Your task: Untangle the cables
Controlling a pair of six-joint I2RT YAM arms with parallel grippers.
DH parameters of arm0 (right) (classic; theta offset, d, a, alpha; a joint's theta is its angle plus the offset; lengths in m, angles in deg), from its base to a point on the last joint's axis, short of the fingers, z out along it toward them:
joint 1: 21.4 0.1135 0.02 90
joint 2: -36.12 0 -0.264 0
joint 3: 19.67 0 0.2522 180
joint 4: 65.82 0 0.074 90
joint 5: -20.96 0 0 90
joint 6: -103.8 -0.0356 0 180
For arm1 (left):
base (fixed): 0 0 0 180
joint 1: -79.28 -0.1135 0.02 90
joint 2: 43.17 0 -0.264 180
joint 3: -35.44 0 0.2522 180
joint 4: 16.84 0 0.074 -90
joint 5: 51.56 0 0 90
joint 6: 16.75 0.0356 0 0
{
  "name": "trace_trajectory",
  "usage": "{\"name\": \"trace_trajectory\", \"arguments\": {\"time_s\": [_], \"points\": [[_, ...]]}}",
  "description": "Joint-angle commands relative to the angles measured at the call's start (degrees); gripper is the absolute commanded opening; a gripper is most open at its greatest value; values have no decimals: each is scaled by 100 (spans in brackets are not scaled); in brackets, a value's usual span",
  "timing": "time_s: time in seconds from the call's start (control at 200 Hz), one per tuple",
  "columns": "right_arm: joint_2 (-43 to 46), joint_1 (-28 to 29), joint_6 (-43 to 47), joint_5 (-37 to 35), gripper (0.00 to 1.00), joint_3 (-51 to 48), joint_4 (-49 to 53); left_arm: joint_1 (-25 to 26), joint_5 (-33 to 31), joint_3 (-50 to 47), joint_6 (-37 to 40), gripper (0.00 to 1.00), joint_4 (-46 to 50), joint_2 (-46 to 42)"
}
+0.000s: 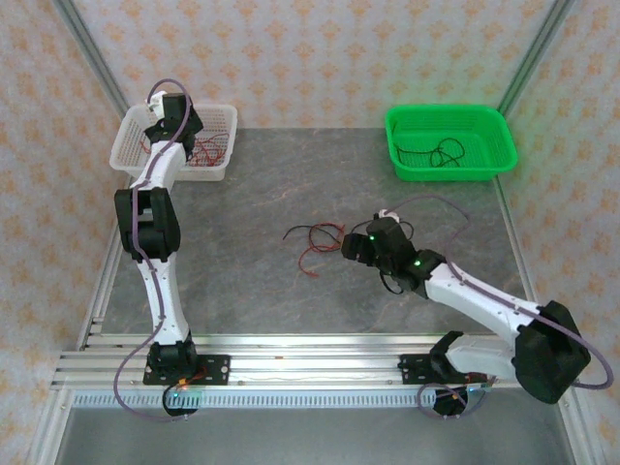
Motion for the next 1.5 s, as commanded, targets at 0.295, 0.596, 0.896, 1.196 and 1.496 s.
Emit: {"name": "trace_trajectory", "arguments": {"time_s": [0.295,0.596,0.896,1.196,1.496], "points": [[-997,37,-243,1157,79,159,-65,-29,-992,135,196,99,699,-781],[-1215,28,-302,1028,78,276,-226,-16,-520,-121,236,99,737,-1574],[-2024,-7,-148,677,71,976,-209,-10,91,-350,161,98,1181,-2463],[-2663,-214,-159,534,61,1465,-406,119,894,-1681,-235,95,1238,-3649],[-3220,-341,-78,401,43,1869,-405,747,1172,-3588,-669,90,837,-4794]]}}
